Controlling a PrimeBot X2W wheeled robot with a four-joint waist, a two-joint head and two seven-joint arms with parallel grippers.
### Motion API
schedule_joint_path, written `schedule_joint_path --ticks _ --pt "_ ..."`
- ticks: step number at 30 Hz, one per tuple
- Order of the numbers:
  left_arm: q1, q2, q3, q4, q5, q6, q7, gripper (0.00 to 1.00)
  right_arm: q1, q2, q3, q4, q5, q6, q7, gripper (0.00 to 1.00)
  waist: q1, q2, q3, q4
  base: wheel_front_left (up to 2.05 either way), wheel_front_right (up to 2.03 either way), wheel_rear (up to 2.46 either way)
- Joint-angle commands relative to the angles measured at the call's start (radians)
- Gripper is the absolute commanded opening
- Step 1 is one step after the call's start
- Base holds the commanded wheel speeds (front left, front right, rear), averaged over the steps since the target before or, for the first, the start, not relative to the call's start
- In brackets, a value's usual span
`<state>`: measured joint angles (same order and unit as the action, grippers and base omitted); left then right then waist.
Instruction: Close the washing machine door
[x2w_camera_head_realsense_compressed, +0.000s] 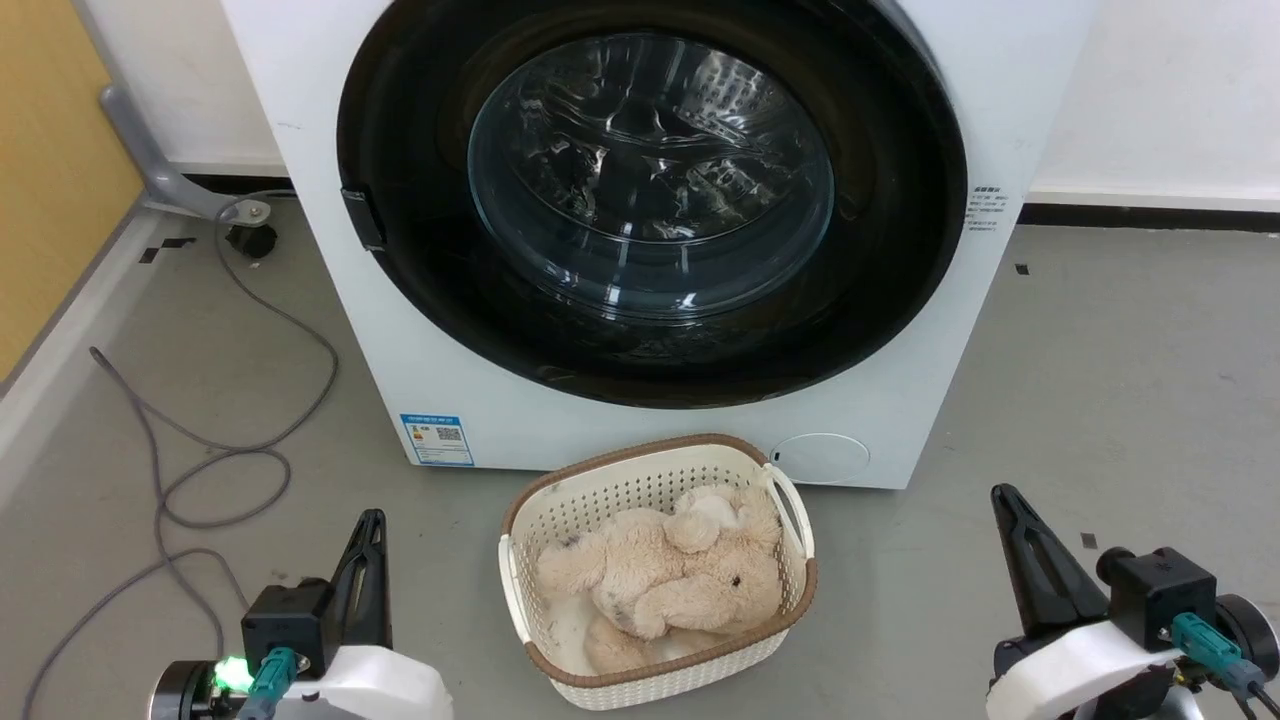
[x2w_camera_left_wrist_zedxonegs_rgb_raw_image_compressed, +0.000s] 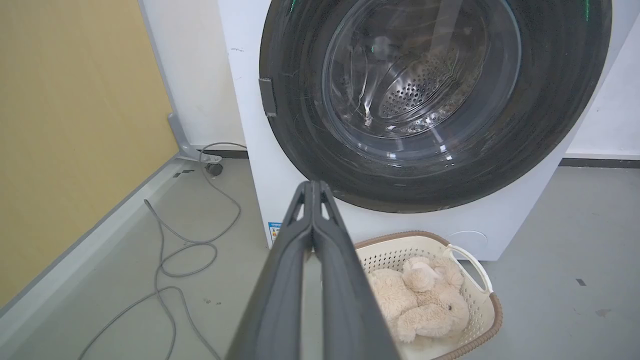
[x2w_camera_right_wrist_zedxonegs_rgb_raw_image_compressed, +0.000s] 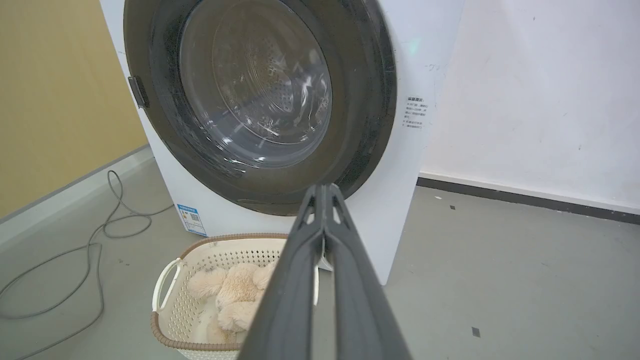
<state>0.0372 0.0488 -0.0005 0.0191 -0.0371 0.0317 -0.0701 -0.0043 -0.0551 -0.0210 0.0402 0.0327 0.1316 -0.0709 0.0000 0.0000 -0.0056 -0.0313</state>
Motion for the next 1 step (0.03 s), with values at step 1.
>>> schedule_joint_path --ticks 1 --pt "-0.017 0.001 0.0 -0.005 0.007 -0.004 0.005 0.0 0.003 0.004 0.003 -0.009 -0.008 -0.001 0.005 0.0 0.0 0.0 0.0 0.001 0.0 0.0 0.0"
